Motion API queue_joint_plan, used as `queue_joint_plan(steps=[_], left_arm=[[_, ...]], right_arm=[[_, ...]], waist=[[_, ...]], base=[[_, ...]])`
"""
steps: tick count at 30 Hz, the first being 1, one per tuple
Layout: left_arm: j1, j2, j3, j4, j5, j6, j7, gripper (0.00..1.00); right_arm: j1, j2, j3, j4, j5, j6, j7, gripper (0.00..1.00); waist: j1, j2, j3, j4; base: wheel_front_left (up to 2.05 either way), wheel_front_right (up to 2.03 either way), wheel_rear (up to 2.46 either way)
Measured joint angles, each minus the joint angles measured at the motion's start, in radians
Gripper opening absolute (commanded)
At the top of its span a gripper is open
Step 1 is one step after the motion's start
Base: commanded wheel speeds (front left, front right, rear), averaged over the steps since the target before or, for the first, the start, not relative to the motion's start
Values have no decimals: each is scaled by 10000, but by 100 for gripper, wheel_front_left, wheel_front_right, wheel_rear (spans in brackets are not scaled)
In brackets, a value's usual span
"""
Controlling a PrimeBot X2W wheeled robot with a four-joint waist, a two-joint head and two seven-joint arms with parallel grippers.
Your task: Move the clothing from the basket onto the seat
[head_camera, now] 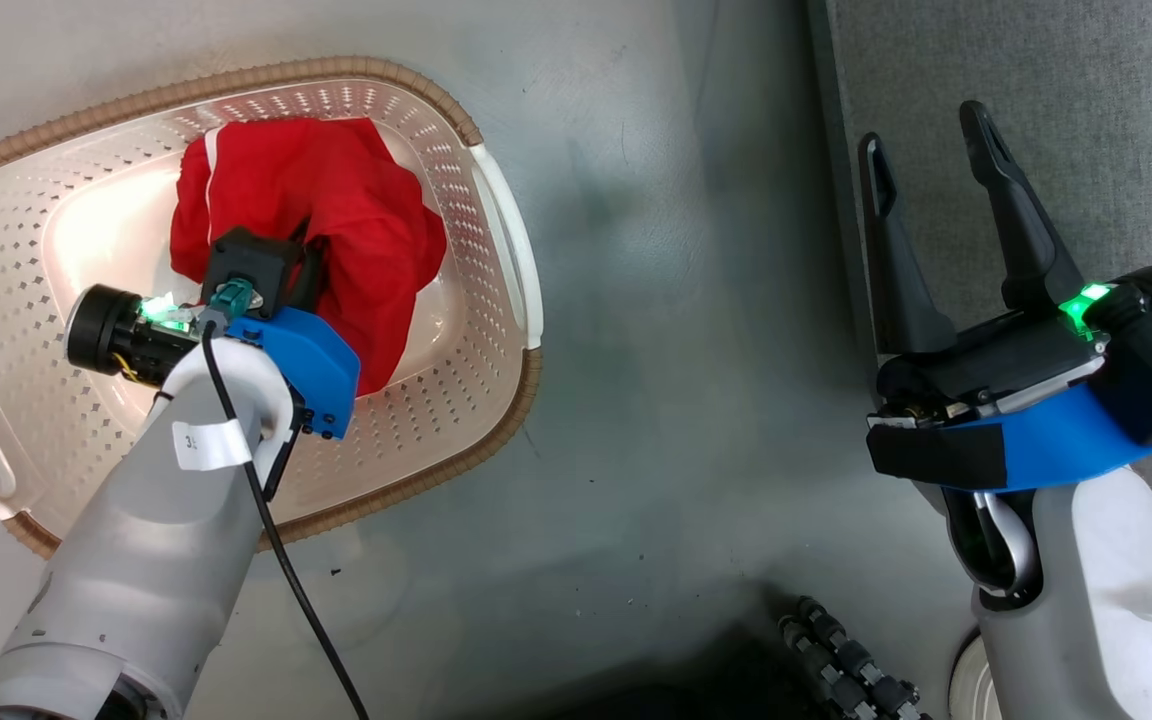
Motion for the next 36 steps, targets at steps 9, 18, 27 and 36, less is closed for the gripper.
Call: queue_joint_plan(steps=[9,18,27,36], left_arm=[[124,52,198,-15,0,-81,0,0],[1635,-165,662,-1287,-79,-176,0,0],[3243,-499,1047,-2934,17,-558,-2,0],[3753,-782,917,-4149,167,-706,-2,0]], right_arm=[[-274,2,347,339,182,0,-128,100],[-523,13,591,1720,303,0,-466,100],[198,17,468,2546,119,-2,-192,100],[1260,17,491,2932,297,0,138,100]], waist=[[0,0,-242,-79],[-1,1,-1763,-124],[-3,1,-4497,530],[-5,1,-7101,1494]], base=[[0,0,0],[0,0,0],[0,0,0],[0,0,0]])
